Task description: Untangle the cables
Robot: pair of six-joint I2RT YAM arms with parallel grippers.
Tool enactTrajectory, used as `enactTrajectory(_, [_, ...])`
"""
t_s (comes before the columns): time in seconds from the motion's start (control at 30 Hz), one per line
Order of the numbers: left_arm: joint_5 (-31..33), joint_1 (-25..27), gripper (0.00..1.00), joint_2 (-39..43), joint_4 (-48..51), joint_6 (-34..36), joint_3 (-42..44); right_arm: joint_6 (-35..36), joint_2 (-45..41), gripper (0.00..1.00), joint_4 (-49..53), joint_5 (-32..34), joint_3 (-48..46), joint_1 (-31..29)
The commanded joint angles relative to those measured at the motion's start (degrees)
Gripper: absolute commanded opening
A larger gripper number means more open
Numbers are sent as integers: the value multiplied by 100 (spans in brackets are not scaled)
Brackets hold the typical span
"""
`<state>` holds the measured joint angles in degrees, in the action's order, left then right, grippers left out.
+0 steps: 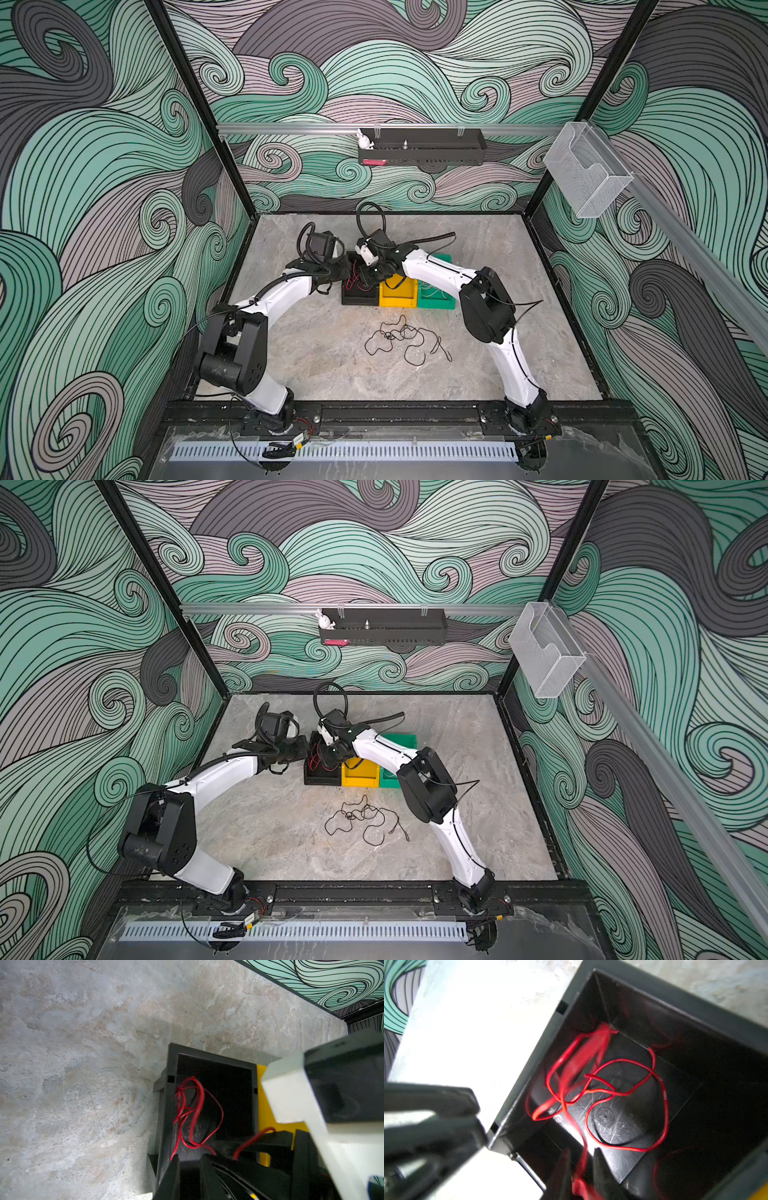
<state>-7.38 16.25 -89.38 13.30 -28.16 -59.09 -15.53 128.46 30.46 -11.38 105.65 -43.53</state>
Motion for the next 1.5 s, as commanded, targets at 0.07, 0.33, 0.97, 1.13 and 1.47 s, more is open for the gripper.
enactTrajectory(0.07, [-56,-30,22,207,-11,-92,34,85,-608,32,354,291,-321,97])
enactTrajectory(0.33, [-53,-34,22,294,50,-115,18,120,-1193,52,354,222,-604,174])
enactTrajectory(0.97, [-884,425,13,232,-954,-918,274,-64,-2321,45,-295,-237,-2023,726])
enactTrajectory(1.13, [-703,480,9,-348,-1234,-1005,134,-30,-2716,45,-442,-282,-2492,892])
enactTrajectory(1.47, [297,792,1,-1322,-1143,-777,-317,15,-3422,44,-685,-404,-3327,1206])
